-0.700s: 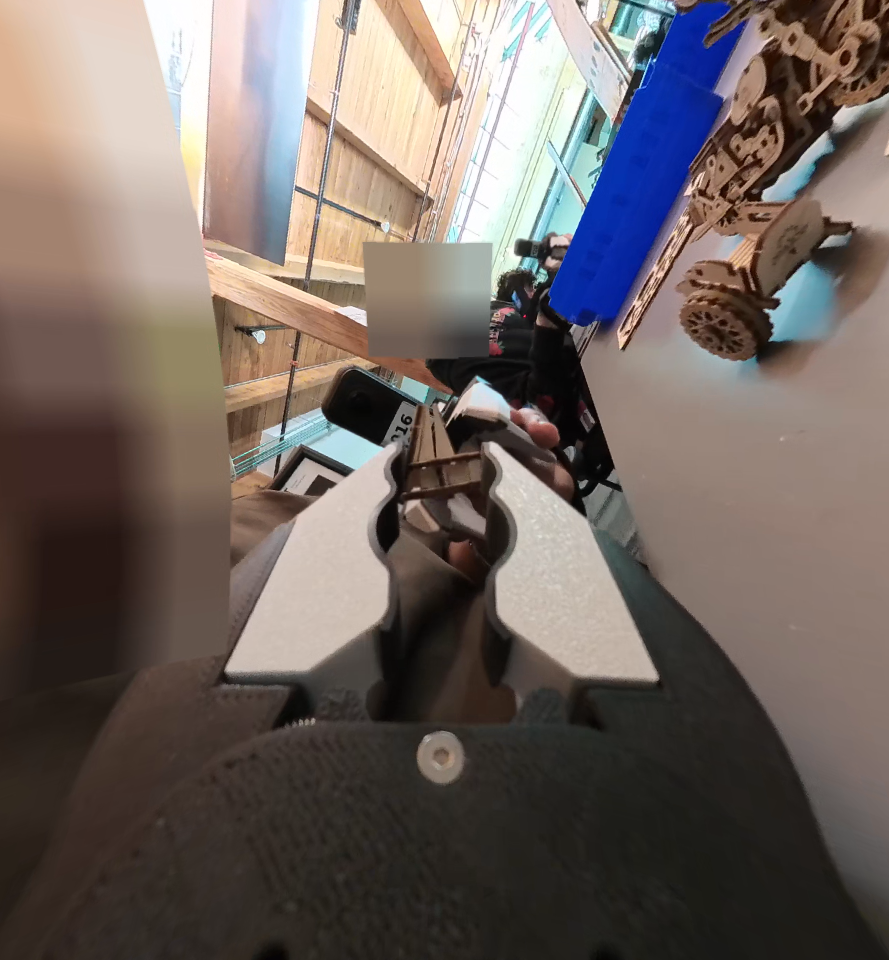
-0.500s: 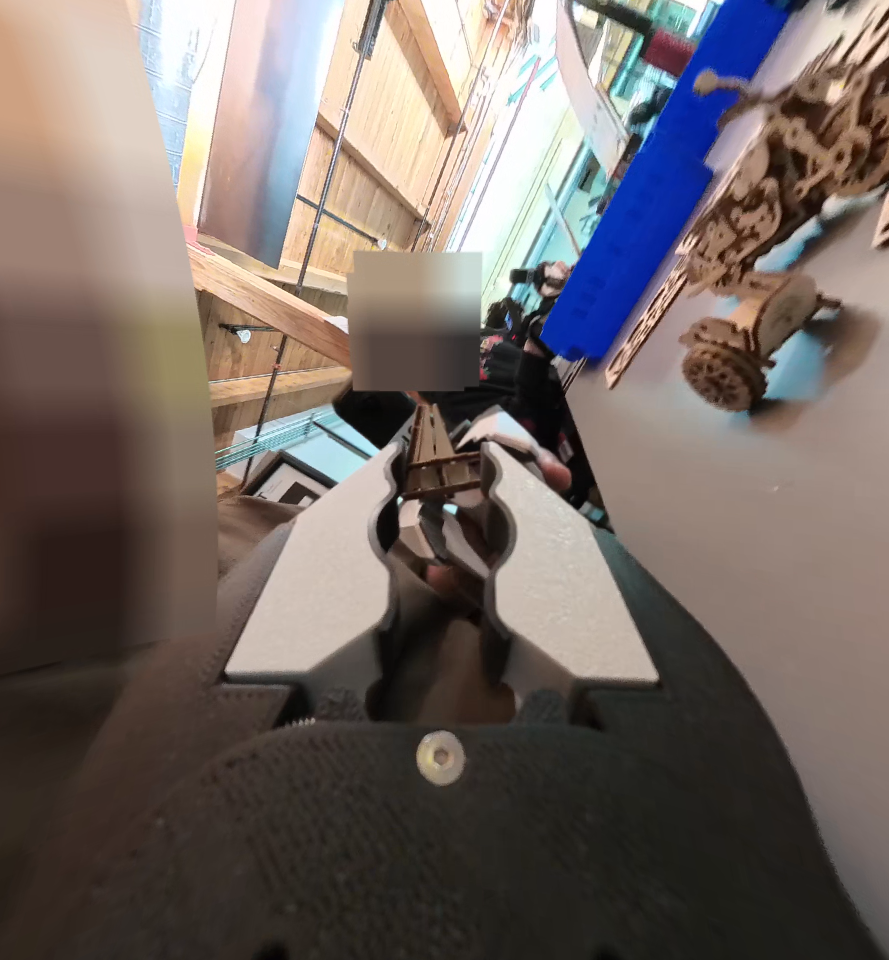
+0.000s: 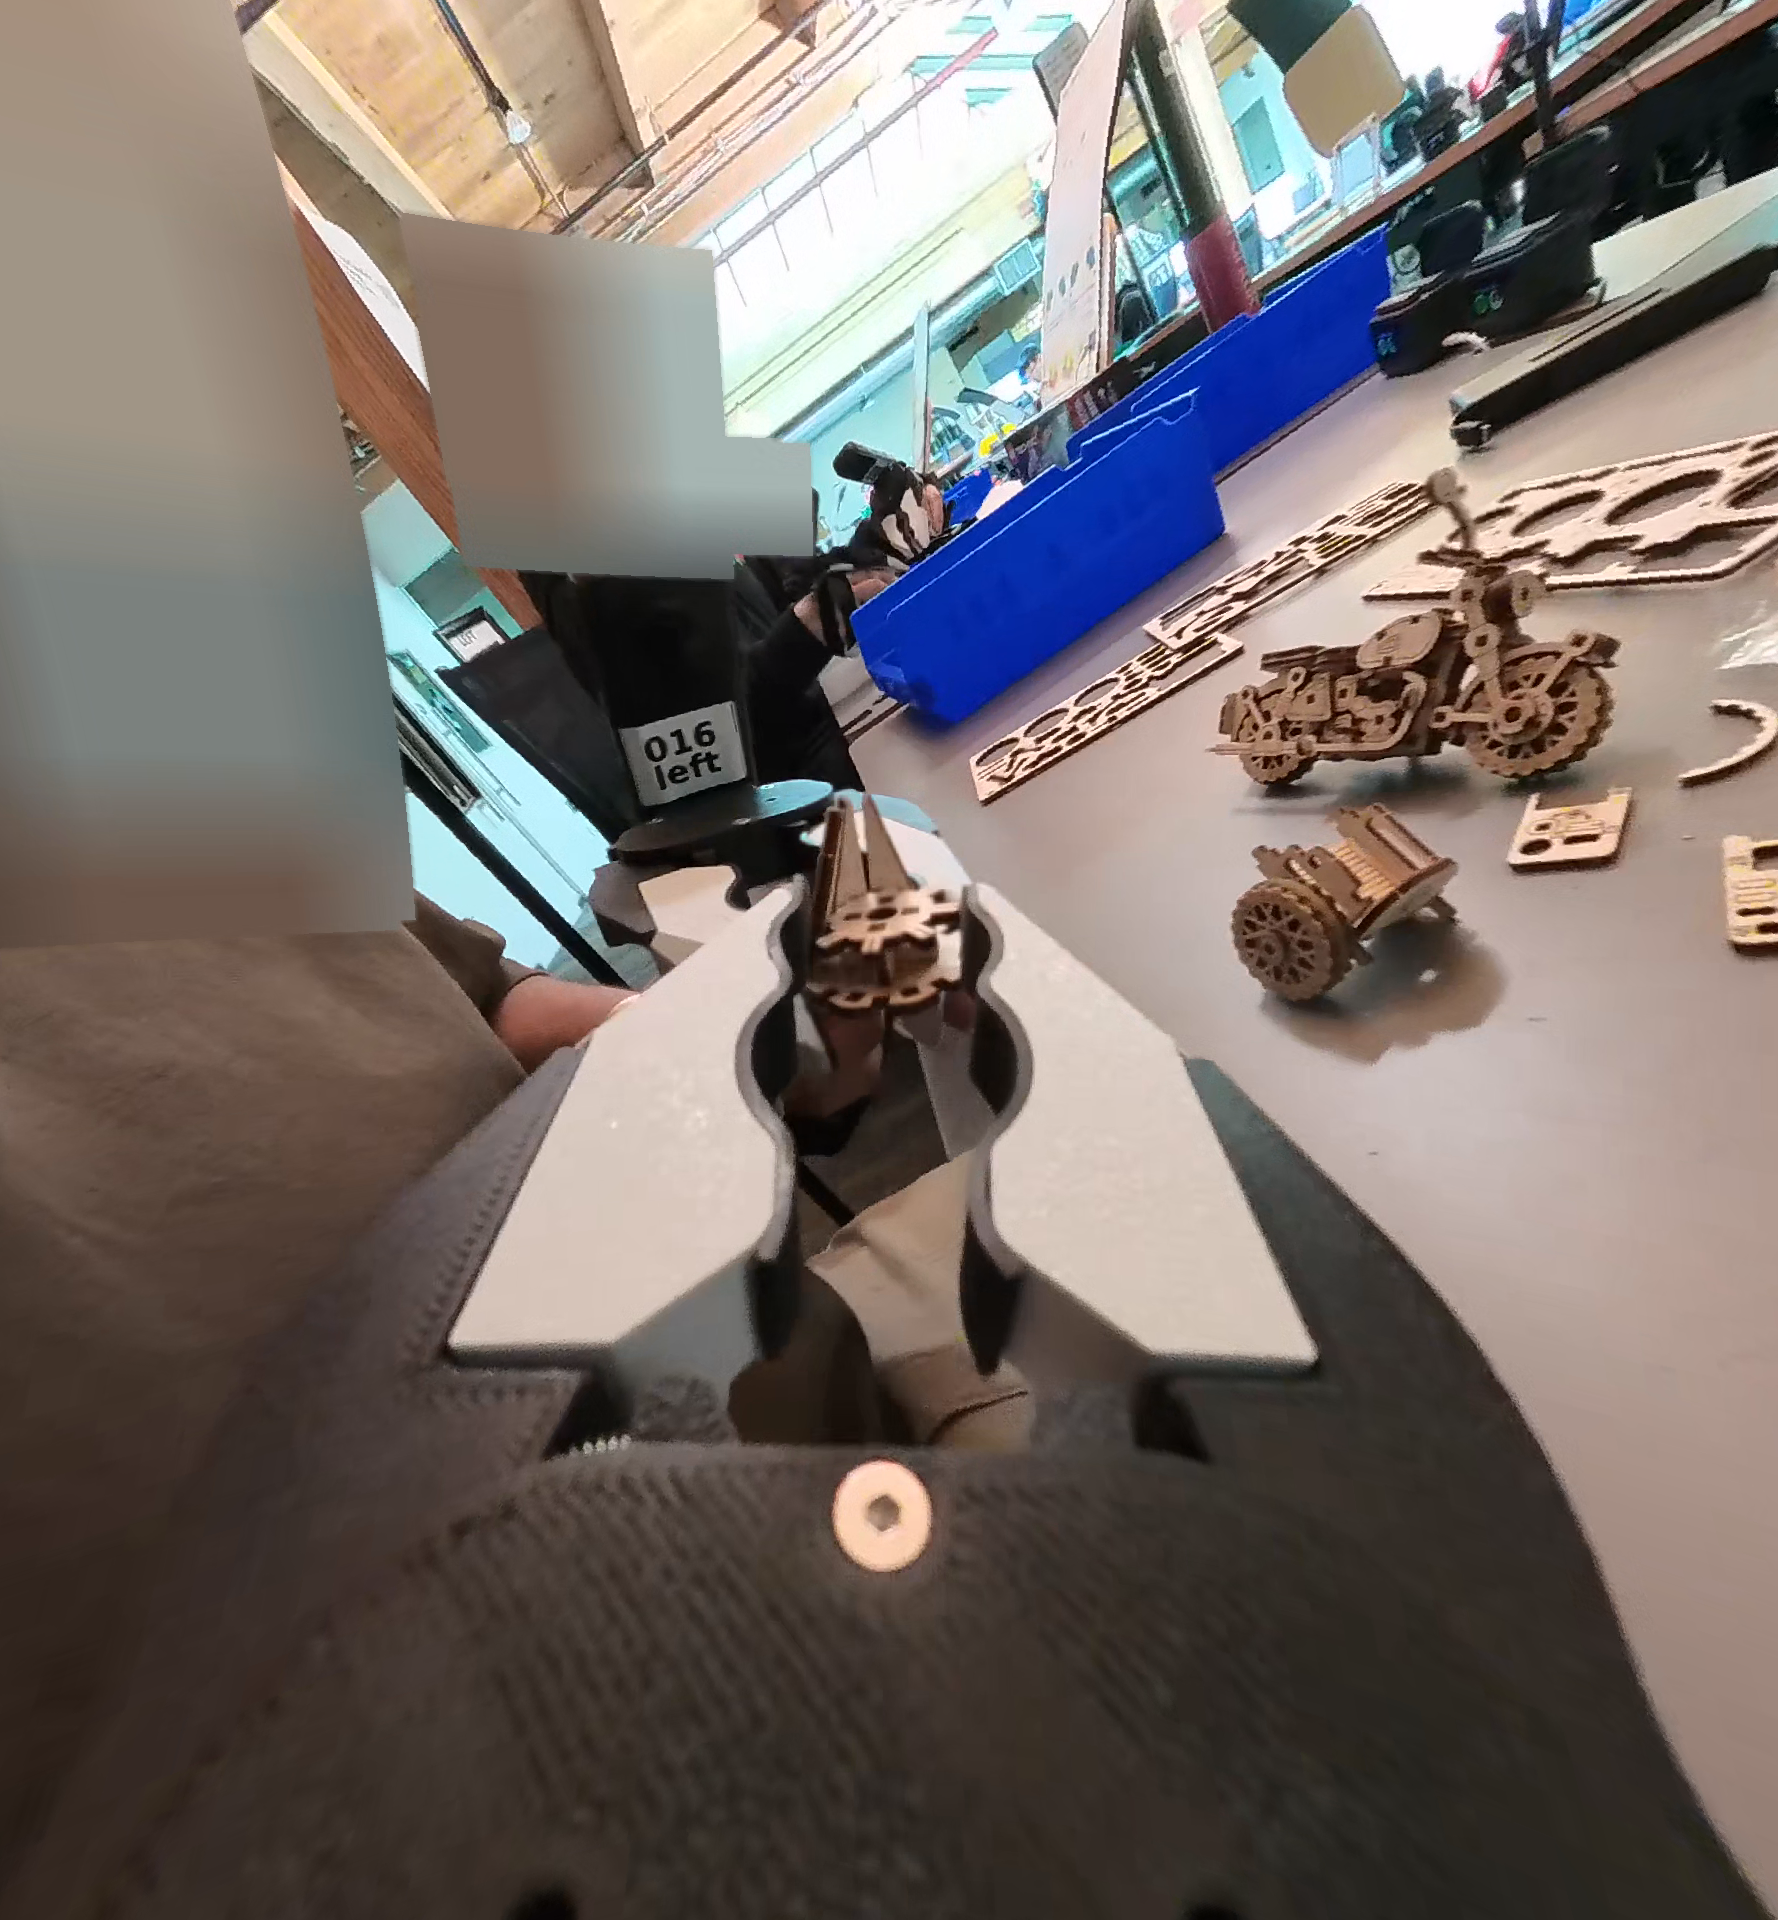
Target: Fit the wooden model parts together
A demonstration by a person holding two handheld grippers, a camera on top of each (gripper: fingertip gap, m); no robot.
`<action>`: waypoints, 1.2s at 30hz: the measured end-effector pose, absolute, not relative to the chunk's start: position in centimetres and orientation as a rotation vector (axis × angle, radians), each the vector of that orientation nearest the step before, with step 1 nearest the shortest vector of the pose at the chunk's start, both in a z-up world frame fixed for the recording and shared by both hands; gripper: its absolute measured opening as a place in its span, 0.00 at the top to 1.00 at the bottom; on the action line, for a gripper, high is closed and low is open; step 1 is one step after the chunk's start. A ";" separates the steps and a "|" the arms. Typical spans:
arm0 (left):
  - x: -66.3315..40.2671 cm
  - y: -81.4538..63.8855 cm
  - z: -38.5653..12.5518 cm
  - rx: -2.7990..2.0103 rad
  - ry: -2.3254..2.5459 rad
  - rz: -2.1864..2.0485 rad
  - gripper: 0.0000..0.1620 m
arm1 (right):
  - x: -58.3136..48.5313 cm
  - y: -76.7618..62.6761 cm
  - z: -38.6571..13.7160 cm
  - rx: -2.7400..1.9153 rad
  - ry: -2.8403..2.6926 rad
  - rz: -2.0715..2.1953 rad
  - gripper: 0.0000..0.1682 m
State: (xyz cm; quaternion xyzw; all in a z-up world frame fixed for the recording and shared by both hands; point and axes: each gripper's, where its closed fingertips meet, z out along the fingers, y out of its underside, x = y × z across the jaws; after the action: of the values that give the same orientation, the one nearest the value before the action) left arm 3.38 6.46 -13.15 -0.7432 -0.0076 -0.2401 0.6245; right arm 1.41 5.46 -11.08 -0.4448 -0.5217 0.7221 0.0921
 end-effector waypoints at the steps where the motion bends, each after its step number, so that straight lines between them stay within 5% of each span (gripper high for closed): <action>1: 3.2 6.4 -13.3 -1.713 -0.017 -0.540 0.80 | 1.3 5.7 -11.2 -1.329 -1.550 2.139 0.84; 13: 0.8 6.8 -16.7 -1.904 -0.040 -0.377 0.74 | 0.4 7.7 -19.6 -1.593 -1.912 1.600 0.84; 24: -0.2 6.8 -17.2 -1.925 -0.066 -0.370 0.74 | 0.3 8.7 -21.3 -1.430 -2.057 1.201 0.81; 32: -0.3 6.8 -17.1 -1.915 -0.087 -0.398 0.74 | 0.4 8.7 -18.8 -1.364 -2.007 1.381 0.66; 36: -0.3 6.8 -17.0 -1.906 -0.093 -0.413 0.74 | 0.1 11.8 -15.3 -1.341 -1.792 1.563 0.69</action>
State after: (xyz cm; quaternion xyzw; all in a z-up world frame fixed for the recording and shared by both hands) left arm -0.28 6.80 -16.97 -0.8088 -0.0395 -0.1751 0.5600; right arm 0.06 11.82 -15.30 -0.4807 -0.6425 0.5606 0.2045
